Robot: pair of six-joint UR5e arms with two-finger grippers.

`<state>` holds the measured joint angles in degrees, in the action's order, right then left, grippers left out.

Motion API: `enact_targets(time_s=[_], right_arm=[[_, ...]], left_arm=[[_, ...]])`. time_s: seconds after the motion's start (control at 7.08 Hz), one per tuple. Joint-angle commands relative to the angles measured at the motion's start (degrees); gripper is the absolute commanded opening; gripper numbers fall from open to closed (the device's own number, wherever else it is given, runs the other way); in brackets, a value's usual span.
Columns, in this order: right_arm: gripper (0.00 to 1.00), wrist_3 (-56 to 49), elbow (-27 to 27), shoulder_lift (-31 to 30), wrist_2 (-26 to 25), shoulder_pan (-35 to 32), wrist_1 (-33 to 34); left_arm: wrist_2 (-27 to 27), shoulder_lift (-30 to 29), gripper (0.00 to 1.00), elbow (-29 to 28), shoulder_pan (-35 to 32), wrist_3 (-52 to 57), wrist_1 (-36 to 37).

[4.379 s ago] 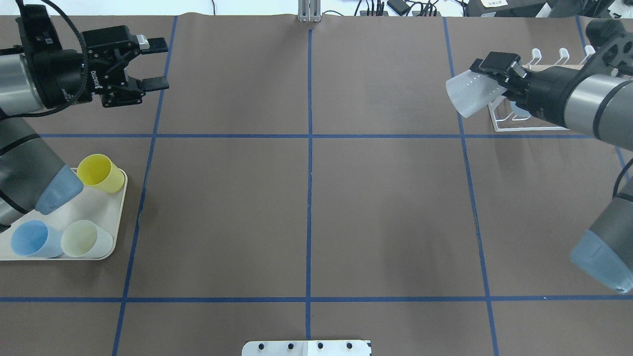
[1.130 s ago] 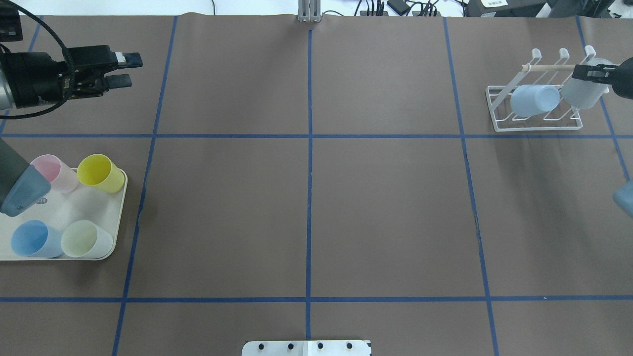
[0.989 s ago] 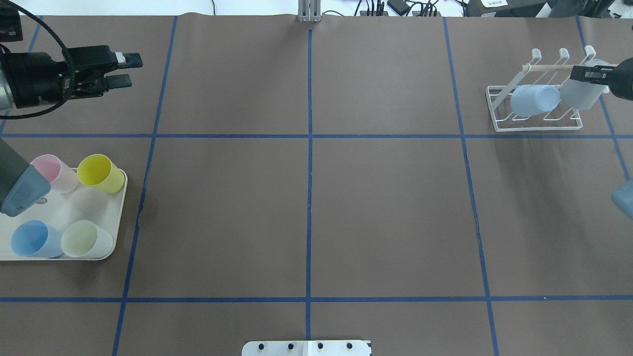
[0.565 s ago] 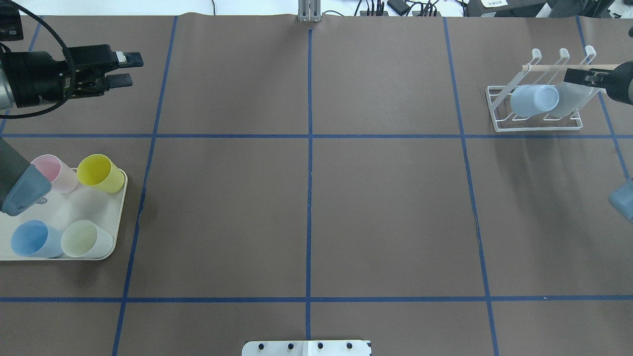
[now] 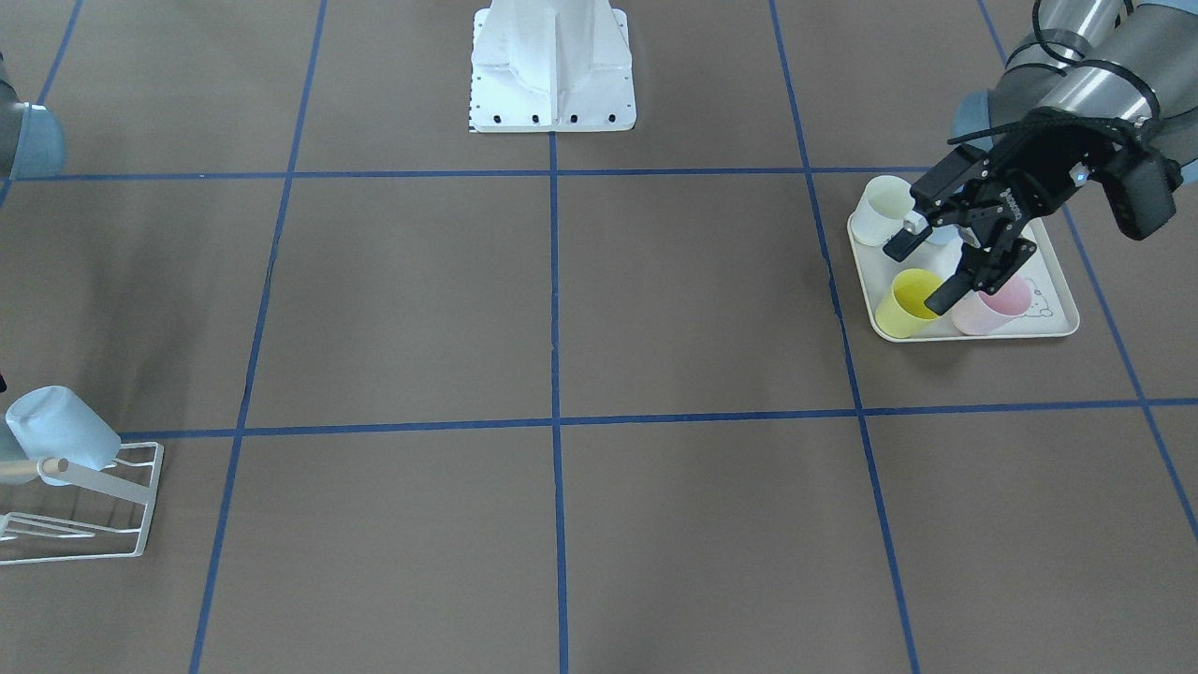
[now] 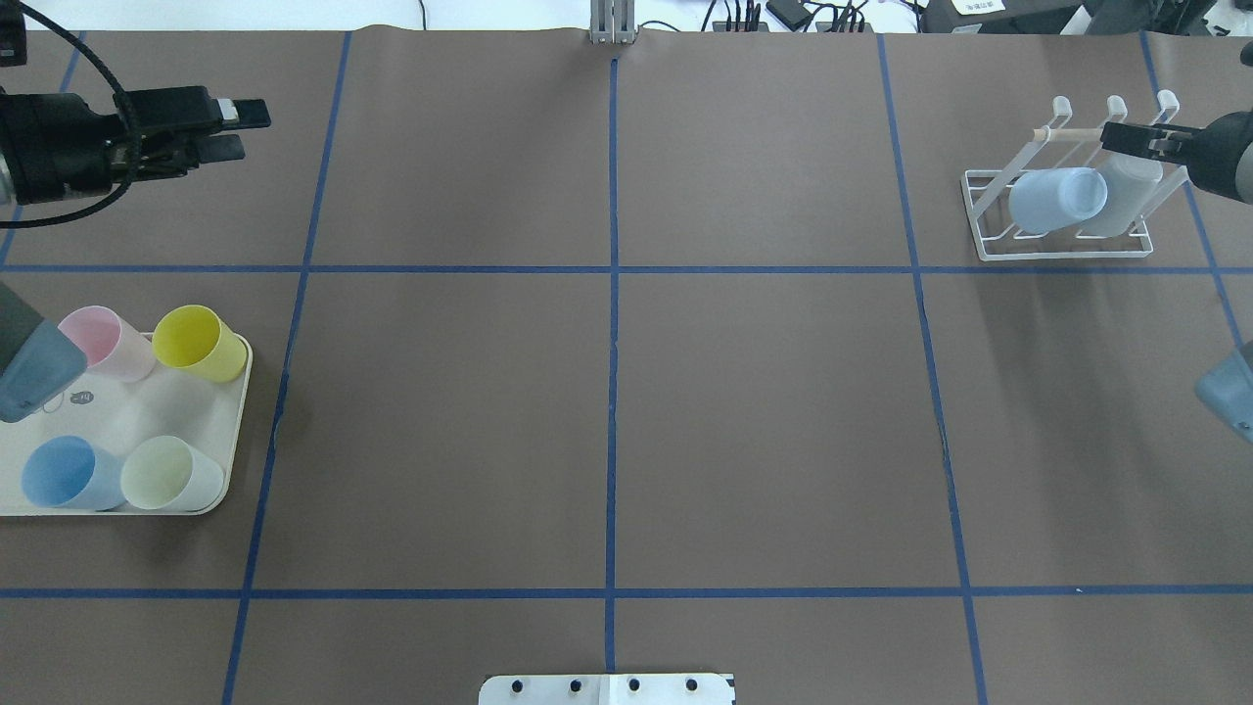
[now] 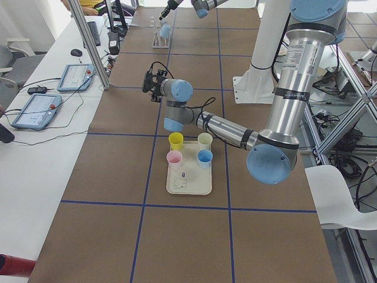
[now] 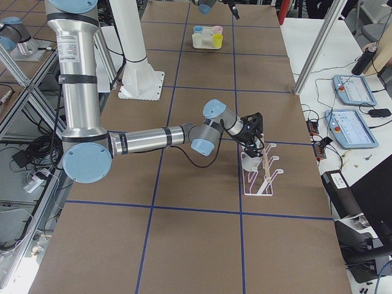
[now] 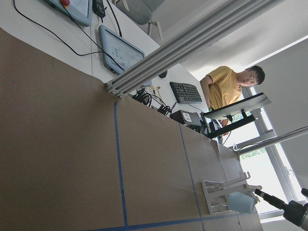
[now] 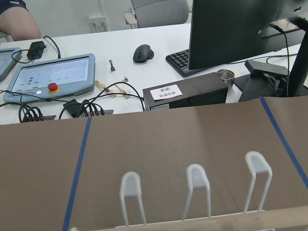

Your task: Transfer IKEA cup to right arm and place on rack

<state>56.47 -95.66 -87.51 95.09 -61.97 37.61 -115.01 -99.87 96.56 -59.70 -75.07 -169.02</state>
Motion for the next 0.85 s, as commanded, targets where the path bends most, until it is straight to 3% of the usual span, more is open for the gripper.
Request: enact_targets(time_s=[0.0, 0.28, 0.42, 0.71], right_arm=[[1.0, 2.0, -9.1, -2.1, 5.0, -0.1, 6.0], [1.0, 9.2, -12.0, -2.7, 9.4, 0.0, 7.1], [1.0, 10.1, -12.2, -2.7, 10.6, 0.3, 6.9], [1.0, 14.2, -12.6, -2.6, 10.7, 2.5, 6.7]], left_arm=[[0.0, 9.3, 0.99, 1.1, -6.2, 23.4, 4.0], [0.1, 17.0, 0.99, 1.1, -8.5, 36.5, 6.0], [0.0, 20.2, 0.99, 1.1, -8.3, 36.9, 7.6], [-1.2, 20.9, 0.98, 3.6, -7.9, 36.9, 22.9]])
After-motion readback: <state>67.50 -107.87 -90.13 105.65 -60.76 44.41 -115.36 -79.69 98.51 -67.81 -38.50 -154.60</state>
